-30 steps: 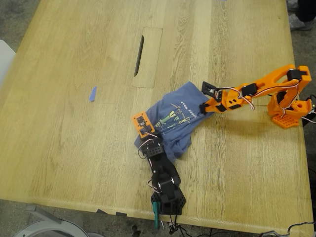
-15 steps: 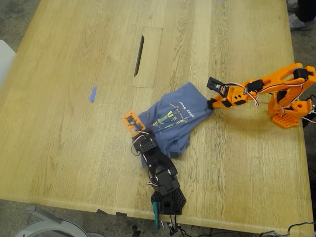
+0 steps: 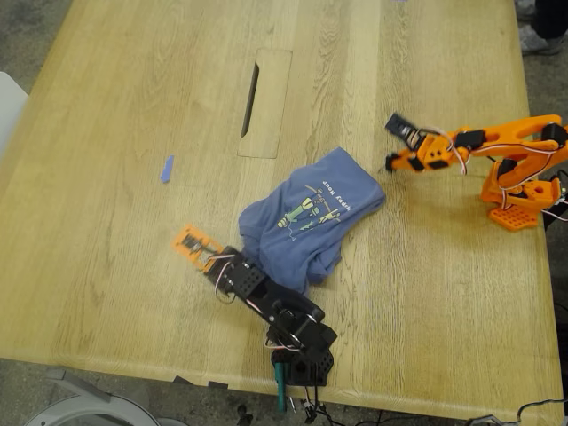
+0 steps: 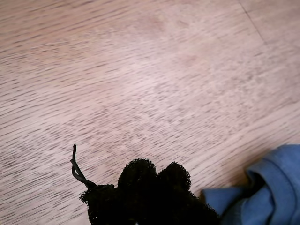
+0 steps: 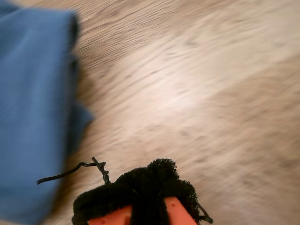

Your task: Fold a T-shirt

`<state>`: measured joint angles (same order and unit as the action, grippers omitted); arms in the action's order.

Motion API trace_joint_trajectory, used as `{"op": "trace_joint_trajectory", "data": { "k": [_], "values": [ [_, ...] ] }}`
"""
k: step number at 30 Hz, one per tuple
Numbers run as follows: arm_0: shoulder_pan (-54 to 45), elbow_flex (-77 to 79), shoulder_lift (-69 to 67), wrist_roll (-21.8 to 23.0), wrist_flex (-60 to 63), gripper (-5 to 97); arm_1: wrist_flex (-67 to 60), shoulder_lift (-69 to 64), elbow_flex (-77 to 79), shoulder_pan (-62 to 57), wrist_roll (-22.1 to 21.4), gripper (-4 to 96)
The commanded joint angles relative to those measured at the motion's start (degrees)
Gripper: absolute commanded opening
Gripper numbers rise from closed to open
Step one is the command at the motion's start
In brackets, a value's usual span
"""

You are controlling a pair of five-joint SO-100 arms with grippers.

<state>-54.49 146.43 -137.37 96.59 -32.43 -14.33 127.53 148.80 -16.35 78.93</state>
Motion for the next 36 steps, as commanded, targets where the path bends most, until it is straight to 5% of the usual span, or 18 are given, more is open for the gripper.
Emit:
{"op": "trace_joint_trajectory", "data": {
  "k": [1, 12, 20, 23, 31, 36],
  "values": [
    [-5.63, 1.76, -8.79, -1.49, -0.44, 0, -3.78, 7.65, 1.85, -7.29, 1.23, 0.2],
    [-24.43, 15.73, -27.6, -2.64, -8.88, 0, -26.98, 44.3, 19.69, -39.81, 4.92, 0.2],
    [-31.38, 24.7, -53.09, -2.64, -33.4, 0, -42.63, 66.88, 25.4, -63.54, 6.15, 0.2],
    [-33.31, 29.09, -69.26, -3.6, -45.62, 0, -42.19, 67.06, 25.58, -72.86, 6.06, 0.2],
    [-35.42, 28.65, -69.43, -4.48, -47.11, 0, -50.71, 67.41, 26.19, -82.09, 5.71, 0.2],
    [-35.95, 29.27, -69.43, -1.05, -48.96, 0, -51.15, 67.59, 28.74, -84.99, 5.45, 0.2]
  ]
}}
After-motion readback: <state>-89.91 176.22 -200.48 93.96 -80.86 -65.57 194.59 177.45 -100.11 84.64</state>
